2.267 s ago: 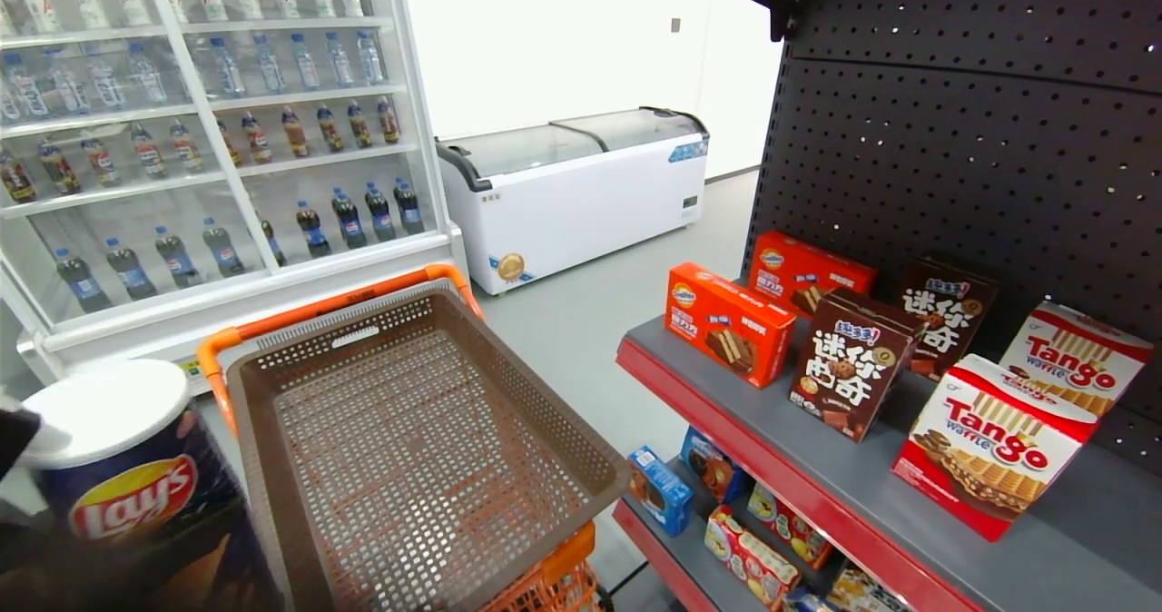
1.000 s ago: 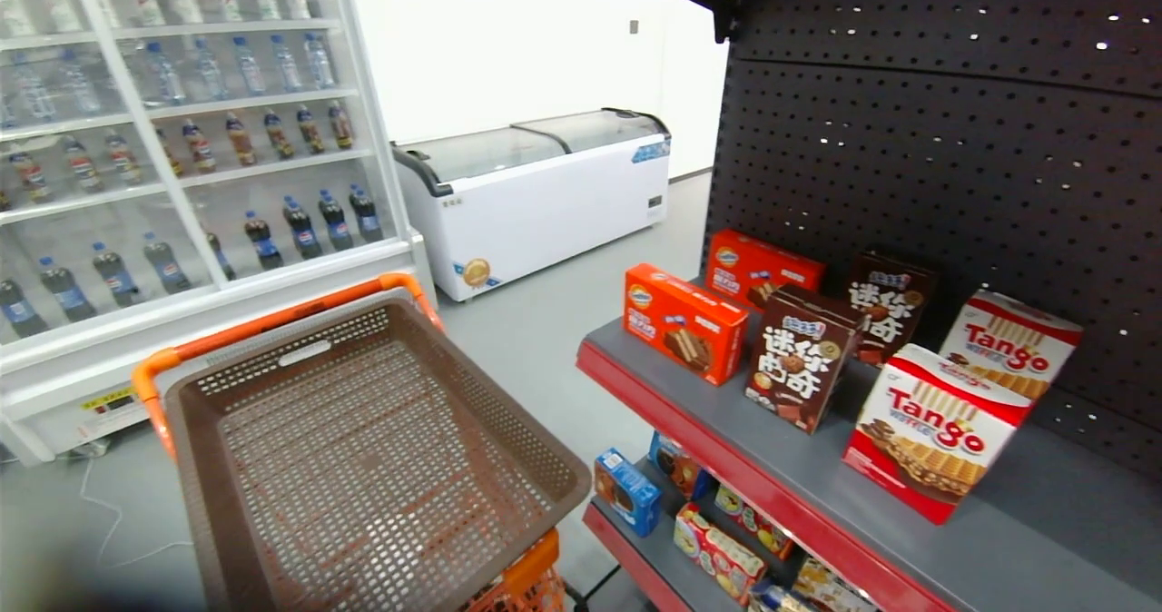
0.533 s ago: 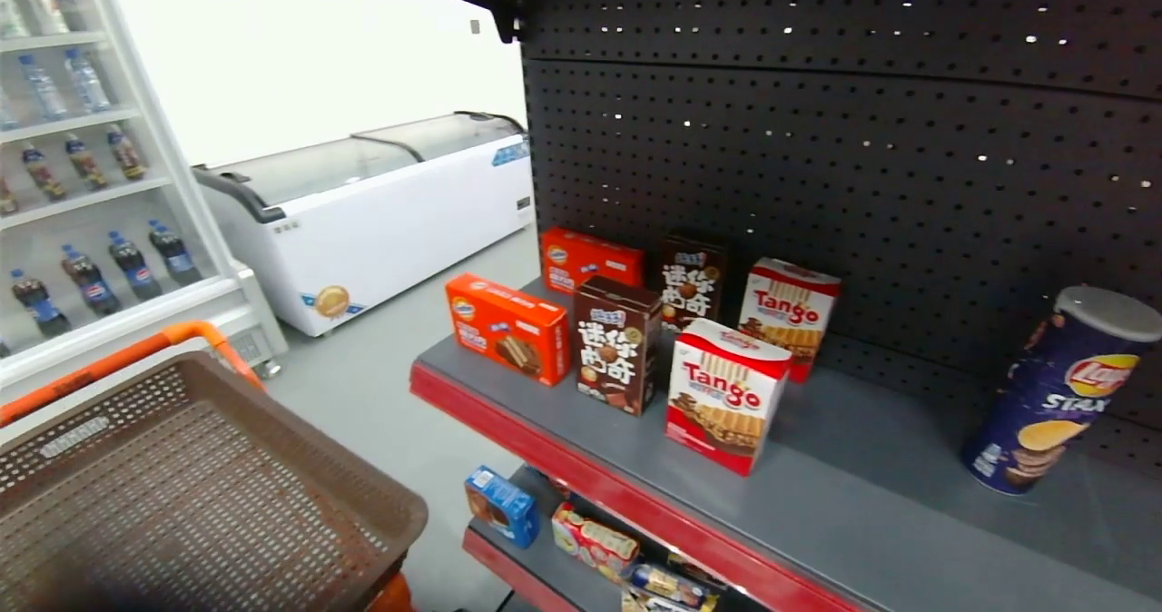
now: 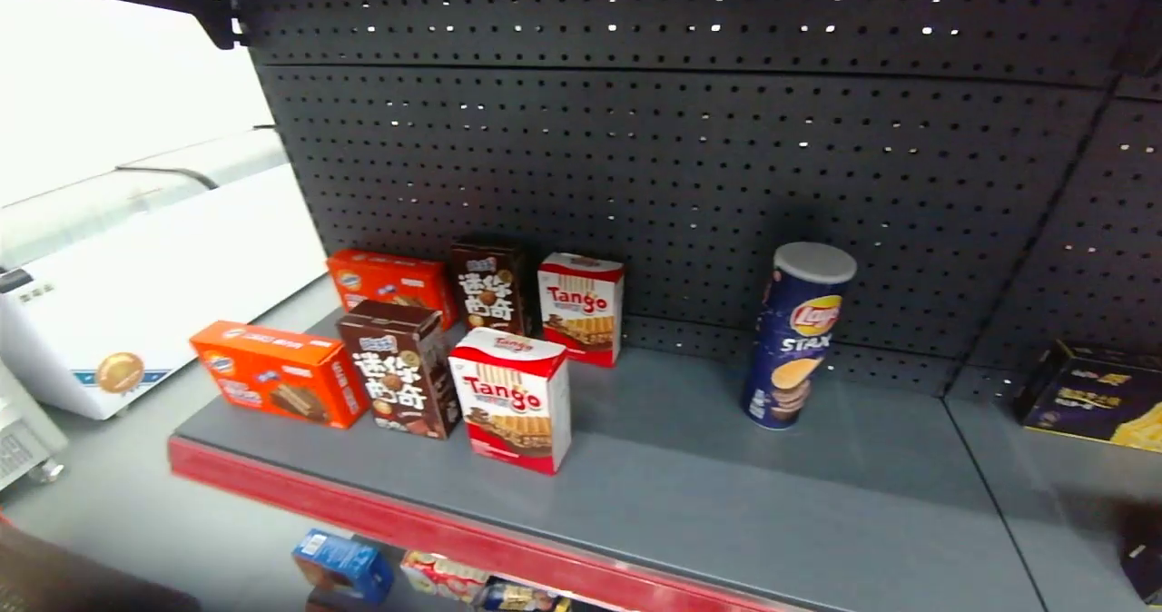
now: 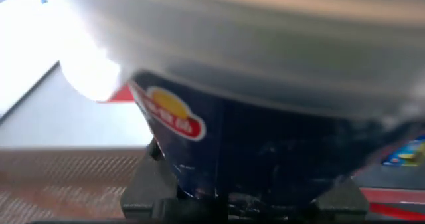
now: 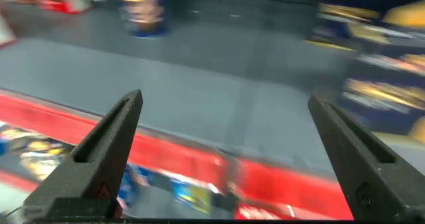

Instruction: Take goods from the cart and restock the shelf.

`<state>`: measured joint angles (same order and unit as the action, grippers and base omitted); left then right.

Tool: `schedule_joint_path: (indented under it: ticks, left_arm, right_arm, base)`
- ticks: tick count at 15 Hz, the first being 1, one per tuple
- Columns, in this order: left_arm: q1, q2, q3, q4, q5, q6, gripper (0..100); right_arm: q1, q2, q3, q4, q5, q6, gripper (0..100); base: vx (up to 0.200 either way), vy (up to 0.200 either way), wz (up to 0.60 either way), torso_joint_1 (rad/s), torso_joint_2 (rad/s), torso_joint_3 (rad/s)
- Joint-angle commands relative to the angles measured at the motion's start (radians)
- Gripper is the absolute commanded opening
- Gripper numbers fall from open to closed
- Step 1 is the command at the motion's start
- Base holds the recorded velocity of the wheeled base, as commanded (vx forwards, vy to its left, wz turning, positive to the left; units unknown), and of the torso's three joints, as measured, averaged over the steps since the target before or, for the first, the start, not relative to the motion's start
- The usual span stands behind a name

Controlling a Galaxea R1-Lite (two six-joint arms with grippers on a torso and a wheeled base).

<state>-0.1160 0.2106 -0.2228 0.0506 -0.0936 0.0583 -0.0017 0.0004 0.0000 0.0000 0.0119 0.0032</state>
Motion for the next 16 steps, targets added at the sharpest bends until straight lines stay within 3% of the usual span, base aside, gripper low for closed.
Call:
schedule_joint_path:
  ticks: [1, 4, 10, 13, 16]
  left_arm:
    - [-0.001, 0.004, -0.001, 0.000, 0.000, 0.000, 0]
    - [-0.001, 0.004, -0.001, 0.000, 0.000, 0.000, 0]
    - [-0.001, -0.005, -0.007, 0.000, 0.000, -0.002, 0]
    - [0.002, -0.066, -0.017, 0.011, 0.000, -0.025, 0]
    - [0.006, -0.096, -0.106, 0.147, -0.005, -0.020, 0]
  right_arm:
    - [-0.001, 0.000, 0.000, 0.000, 0.000, 0.000, 100]
    - [0.000, 0.000, 0.000, 0.000, 0.000, 0.000, 100]
    - [0.000, 0.000, -0.002, 0.003, 0.016, -0.002, 100]
    - [-0.003, 0.003, -0.003, 0.005, -0.032, -0.065, 100]
    - [0.031, 0.052, -0.003, 0.002, 0.065, -0.075, 100]
  base:
    - [0.000, 0.000, -0.60, 0.007, 0.00, 0.002]
    - [0.000, 0.000, -0.60, 0.005, 0.00, 0.002]
    - [0.000, 0.000, 0.00, 0.000, 0.00, 0.000]
    - [0.000, 0.000, 0.00, 0.000, 0.00, 0.000]
    - [0.000, 0.000, 0.00, 0.000, 0.00, 0.000]
